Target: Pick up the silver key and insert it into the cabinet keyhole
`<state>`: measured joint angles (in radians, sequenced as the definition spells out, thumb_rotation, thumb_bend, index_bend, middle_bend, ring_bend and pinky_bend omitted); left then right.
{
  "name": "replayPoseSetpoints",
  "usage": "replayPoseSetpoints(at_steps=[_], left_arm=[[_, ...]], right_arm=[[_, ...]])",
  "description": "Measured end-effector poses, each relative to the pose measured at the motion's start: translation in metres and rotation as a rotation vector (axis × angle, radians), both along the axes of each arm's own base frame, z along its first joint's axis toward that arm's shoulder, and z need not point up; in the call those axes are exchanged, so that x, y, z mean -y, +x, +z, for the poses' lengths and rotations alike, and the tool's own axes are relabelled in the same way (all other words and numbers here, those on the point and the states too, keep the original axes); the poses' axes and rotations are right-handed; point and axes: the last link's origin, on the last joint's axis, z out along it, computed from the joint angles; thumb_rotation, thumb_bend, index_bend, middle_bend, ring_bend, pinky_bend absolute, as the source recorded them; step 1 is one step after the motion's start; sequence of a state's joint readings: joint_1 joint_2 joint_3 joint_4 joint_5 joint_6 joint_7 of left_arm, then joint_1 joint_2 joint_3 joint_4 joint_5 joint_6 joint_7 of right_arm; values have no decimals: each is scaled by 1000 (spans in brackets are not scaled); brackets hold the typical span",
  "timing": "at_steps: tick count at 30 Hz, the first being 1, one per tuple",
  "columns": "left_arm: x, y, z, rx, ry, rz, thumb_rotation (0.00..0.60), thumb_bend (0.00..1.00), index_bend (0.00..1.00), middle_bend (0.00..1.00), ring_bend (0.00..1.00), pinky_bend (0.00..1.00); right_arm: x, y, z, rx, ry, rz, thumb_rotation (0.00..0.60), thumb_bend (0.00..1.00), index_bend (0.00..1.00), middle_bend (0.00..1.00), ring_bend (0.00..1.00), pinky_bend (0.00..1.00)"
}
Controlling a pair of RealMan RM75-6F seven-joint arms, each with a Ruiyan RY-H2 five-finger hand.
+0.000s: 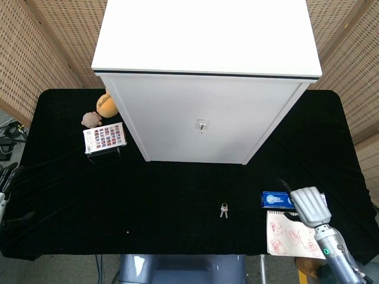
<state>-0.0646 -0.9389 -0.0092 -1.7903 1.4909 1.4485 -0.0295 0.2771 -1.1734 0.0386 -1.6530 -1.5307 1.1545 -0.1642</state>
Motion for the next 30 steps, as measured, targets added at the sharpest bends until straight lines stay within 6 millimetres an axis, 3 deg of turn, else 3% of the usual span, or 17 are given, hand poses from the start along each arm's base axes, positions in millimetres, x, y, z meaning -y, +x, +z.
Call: replayPoseSetpoints(at_steps=[10, 21, 30], left_arm=[[-5, -4, -2, 0, -7, 14, 600, 0, 0, 0, 0, 0], [-8, -4, -5, -10, -14, 19, 600, 0, 0, 0, 0, 0], [-8, -4, -5, -13, -10, 17, 600, 0, 0, 0, 0, 0]], right_arm=[[37, 30, -52, 59, 260, -179, 600, 369, 448, 1000, 1000, 1000], [59, 77, -106, 70, 354, -256, 600, 497, 520, 1000, 1000, 1000], [59, 88, -134, 5, 349, -207, 600, 562, 525, 1000, 1000, 1000]])
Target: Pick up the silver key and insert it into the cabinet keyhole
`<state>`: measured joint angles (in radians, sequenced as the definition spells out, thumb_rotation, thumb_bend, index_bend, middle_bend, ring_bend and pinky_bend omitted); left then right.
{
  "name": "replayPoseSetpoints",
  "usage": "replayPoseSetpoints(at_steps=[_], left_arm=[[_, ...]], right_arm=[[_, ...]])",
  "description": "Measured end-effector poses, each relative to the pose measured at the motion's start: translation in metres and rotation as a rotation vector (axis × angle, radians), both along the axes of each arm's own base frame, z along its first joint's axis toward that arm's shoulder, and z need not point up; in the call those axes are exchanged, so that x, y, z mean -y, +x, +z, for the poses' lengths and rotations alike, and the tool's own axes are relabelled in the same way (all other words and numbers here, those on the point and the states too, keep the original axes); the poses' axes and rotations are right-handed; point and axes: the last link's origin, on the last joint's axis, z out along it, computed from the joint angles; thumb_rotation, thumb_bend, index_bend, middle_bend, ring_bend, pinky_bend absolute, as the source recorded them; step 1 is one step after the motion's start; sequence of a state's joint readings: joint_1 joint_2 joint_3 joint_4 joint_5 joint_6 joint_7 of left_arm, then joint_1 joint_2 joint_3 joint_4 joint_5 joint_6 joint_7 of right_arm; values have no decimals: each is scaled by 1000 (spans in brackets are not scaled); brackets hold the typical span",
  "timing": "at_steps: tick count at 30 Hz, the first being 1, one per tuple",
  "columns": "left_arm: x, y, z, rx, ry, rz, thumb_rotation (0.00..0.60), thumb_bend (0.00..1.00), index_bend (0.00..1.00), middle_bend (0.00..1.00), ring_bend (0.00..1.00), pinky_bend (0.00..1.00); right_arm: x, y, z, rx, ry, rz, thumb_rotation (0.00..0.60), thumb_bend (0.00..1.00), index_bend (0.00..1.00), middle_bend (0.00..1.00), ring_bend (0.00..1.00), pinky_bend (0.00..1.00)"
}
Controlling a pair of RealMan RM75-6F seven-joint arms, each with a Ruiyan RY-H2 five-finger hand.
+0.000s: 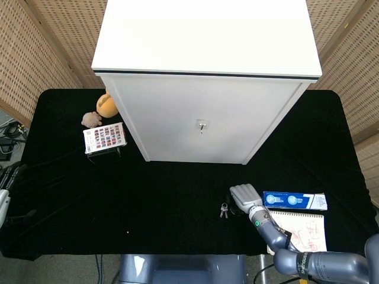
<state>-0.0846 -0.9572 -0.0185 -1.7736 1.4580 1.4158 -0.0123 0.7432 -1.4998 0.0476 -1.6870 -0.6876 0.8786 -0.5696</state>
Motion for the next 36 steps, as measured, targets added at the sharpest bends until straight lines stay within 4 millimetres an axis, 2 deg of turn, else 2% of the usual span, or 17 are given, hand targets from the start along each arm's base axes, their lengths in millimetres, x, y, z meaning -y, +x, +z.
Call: replayPoseSetpoints(at_steps=[14, 36], left_arm=[[-2, -2, -1, -5, -2, 11, 600, 0, 0, 0, 0, 0], [-3, -2, -2, -8, -6, 9, 600, 0, 0, 0, 0, 0]], right_arm=[[7, 8, -28, -33, -14, 52, 600, 563, 542, 1000, 1000, 1000], [7, 9, -39, -59, -24, 105, 600, 563, 550, 1000, 1000, 1000]])
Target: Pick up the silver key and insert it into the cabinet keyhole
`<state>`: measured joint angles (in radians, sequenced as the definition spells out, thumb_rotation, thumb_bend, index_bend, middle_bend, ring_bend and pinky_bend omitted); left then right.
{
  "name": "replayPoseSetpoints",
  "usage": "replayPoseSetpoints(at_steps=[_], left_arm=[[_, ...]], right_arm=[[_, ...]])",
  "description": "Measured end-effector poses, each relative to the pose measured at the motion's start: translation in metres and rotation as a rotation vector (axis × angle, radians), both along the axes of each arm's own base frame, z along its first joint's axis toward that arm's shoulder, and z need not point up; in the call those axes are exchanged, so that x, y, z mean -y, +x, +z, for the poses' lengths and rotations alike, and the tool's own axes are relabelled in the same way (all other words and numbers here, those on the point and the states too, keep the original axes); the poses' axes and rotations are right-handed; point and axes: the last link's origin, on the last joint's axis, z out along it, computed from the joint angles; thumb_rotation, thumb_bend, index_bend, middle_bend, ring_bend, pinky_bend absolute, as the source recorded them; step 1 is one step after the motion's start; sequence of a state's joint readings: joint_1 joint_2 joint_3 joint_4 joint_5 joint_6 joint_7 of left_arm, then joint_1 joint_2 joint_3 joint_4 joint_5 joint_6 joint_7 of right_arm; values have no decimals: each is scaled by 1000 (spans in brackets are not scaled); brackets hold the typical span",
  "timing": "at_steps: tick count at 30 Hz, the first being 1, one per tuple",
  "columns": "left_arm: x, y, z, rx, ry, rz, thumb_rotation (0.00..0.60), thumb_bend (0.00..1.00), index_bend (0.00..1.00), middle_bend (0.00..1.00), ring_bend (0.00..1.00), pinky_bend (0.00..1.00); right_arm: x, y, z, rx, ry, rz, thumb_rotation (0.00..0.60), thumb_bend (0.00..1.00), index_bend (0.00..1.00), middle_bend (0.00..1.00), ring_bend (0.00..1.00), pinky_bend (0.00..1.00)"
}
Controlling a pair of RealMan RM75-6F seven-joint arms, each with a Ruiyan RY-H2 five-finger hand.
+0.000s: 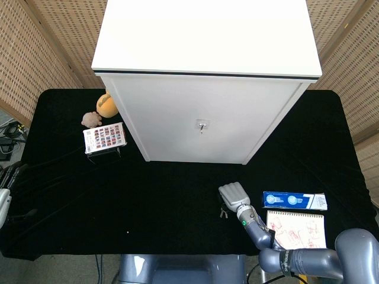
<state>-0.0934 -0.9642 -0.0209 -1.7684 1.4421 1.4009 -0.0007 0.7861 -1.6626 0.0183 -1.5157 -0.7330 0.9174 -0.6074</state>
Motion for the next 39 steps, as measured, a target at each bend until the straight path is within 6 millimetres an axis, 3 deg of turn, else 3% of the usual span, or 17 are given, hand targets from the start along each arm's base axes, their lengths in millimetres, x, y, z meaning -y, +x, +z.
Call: replayPoseSetpoints(at_steps=[29, 39], left_arm=[[0, 0, 0, 0, -2, 0, 600, 0, 0, 0, 0, 0], [0, 0, 0, -1, -2, 0, 600, 0, 0, 0, 0, 0]], right_arm=[[-1, -12, -4, -39, 8, 5, 600, 563, 557, 1000, 1000, 1000], [-1, -13, -4, -42, 3, 24, 600, 577, 655, 1000, 1000, 1000]])
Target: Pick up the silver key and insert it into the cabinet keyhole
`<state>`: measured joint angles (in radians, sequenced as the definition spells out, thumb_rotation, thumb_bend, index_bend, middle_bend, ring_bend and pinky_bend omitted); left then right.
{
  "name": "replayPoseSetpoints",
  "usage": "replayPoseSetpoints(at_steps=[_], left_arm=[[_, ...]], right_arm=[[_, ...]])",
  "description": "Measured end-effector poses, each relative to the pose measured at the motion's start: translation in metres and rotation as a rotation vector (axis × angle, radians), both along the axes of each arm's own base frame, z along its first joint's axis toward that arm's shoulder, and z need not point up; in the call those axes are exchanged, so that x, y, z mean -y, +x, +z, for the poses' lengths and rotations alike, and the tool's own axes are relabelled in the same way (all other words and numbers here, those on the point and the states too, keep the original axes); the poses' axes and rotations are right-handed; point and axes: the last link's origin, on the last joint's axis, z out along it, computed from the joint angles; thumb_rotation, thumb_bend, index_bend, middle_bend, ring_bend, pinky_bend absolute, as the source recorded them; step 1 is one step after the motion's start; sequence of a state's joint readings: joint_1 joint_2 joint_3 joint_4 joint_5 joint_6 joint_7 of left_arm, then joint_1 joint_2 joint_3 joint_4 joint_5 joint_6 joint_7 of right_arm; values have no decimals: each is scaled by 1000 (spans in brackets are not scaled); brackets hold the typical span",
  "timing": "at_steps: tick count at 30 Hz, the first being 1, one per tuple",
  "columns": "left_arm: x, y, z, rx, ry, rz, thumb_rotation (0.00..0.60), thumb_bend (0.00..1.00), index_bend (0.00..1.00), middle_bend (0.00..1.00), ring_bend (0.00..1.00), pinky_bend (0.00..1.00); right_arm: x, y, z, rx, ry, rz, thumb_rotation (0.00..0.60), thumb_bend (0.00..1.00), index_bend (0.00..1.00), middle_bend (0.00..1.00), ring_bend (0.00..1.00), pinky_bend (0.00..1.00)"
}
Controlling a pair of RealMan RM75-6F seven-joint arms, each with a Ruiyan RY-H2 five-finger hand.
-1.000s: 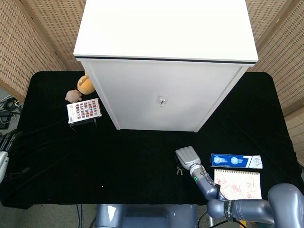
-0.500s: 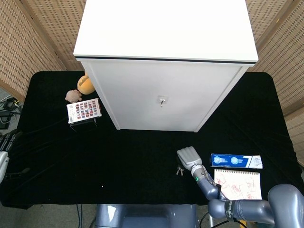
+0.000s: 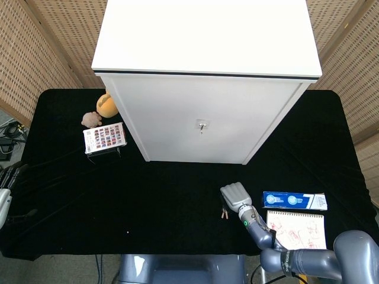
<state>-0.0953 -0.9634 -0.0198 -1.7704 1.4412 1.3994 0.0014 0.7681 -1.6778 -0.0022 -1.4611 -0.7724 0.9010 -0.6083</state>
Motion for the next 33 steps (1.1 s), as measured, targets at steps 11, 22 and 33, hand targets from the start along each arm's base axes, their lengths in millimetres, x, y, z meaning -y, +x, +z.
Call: replayPoseSetpoints(at_steps=[11, 22, 33], left_arm=[[0, 0, -1, -1, -1, 0, 600, 0, 0, 0, 0, 0], [0, 1, -1, -2, -3, -1, 600, 0, 0, 0, 0, 0], [0, 1, -2, -1, -6, -2, 600, 0, 0, 0, 0, 0]], right_arm=[[-2, 4, 5, 30, -4, 32, 600, 607, 672, 1000, 1000, 1000], [-6, 11, 14, 81, -12, 76, 600, 610, 676, 1000, 1000, 1000], [-12, 19, 28, 126, -30, 164, 600, 610, 688, 1000, 1000, 1000]])
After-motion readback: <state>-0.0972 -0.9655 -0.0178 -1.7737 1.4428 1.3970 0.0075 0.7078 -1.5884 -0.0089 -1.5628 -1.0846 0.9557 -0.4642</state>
